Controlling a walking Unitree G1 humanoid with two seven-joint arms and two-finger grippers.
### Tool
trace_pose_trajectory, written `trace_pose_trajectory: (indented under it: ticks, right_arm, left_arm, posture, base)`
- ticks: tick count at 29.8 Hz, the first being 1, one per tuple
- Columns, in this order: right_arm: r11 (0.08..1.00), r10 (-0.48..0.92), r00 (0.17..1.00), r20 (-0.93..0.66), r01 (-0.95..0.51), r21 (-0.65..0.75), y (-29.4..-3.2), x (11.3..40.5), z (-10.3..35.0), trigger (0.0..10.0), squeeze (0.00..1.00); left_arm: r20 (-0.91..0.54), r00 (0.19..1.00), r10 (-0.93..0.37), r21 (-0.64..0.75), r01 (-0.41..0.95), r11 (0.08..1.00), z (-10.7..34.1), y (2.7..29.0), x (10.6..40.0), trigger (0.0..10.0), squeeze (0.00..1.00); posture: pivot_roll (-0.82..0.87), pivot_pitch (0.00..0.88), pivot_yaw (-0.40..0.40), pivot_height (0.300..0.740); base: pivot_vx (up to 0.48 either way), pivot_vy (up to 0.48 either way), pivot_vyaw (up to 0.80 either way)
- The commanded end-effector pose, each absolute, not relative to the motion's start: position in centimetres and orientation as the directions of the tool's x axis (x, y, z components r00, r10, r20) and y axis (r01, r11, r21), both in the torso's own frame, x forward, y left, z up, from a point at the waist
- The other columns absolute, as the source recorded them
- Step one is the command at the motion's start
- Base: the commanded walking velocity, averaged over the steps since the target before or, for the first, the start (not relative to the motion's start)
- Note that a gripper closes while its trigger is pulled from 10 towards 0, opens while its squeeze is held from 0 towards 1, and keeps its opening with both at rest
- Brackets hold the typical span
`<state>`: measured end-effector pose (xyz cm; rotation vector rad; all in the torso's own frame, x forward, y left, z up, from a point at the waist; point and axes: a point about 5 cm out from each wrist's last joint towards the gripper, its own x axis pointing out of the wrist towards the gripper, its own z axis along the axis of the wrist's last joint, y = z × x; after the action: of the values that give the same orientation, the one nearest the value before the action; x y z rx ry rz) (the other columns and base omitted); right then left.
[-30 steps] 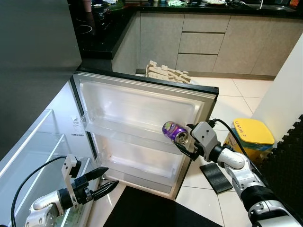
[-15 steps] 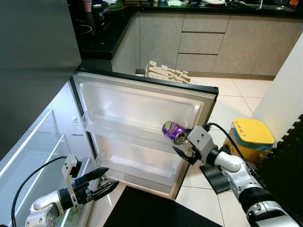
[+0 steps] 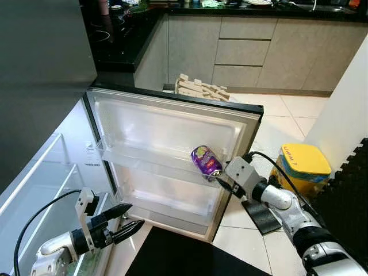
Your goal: Restocking fridge
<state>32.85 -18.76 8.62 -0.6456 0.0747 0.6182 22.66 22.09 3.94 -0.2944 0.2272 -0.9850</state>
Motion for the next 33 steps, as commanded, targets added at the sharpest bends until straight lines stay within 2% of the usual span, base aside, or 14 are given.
trace_pose_trajectory:
  ticks: [1,2,3,14,24,30,33]
  right_arm:
    - [0.639,0.509,0.826,-0.244,-0.552,-0.536,-19.1,32.9,8.7,5.2,0.00]
    - [0.639,0.509,0.826,-0.244,-0.552,-0.536,-19.1,32.9,8.7,5.2,0.00]
    - [0.649,0.509,0.830,-0.230,-0.545,-0.530,-19.1,32.9,8.9,10.0,0.00]
    - [0.767,0.446,0.888,-0.112,-0.444,-0.464,-20.1,34.0,10.9,10.0,0.00]
    - [0.803,0.432,0.899,-0.070,-0.419,-0.424,-20.2,34.3,11.4,10.0,0.00]
    - [0.822,0.512,0.858,0.039,-0.477,-0.312,-20.3,34.0,12.8,10.0,0.00]
    - [0.785,0.614,0.784,0.089,-0.596,-0.168,-20.4,33.1,13.3,10.0,0.00]
  left_arm:
    - [-0.058,0.522,-0.851,-0.355,0.785,0.507,3.8,22.0,22.4,10.0,0.00]
    - [-0.058,0.522,-0.851,-0.355,0.785,0.507,3.8,22.0,22.4,10.0,0.00]
    - [-0.059,0.522,-0.851,-0.355,0.786,0.507,3.8,22.0,22.4,10.0,0.00]
    - [-0.058,0.520,-0.852,-0.357,0.787,0.504,3.8,22.0,22.3,10.0,0.00]
    - [-0.060,0.519,-0.853,-0.357,0.787,0.504,3.8,22.0,22.4,10.0,0.00]
    - [-0.065,0.527,-0.847,-0.357,0.781,0.513,3.7,22.0,22.4,10.0,0.00]
    - [-0.089,0.557,-0.826,-0.354,0.757,0.549,3.1,22.0,22.6,10.0,0.00]
  posture:
    - [-0.05,0.000,-0.003,0.740]
    - [-0.05,0.000,-0.003,0.740]
    - [-0.05,0.000,-0.003,0.740]
    - [-0.05,0.000,-0.001,0.740]
    - [-0.05,0.000,0.000,0.740]
    - [-0.05,0.000,0.000,0.740]
    - [-0.05,0.000,-0.003,0.740]
  base:
    - [0.000,0.000,0.00]
    - [0.000,0.000,0.00]
    - [0.000,0.000,0.00]
    - [0.000,0.000,0.00]
    - [0.000,0.000,0.00]
    - [0.000,0.000,0.00]
    - [0.000,0.000,0.00]
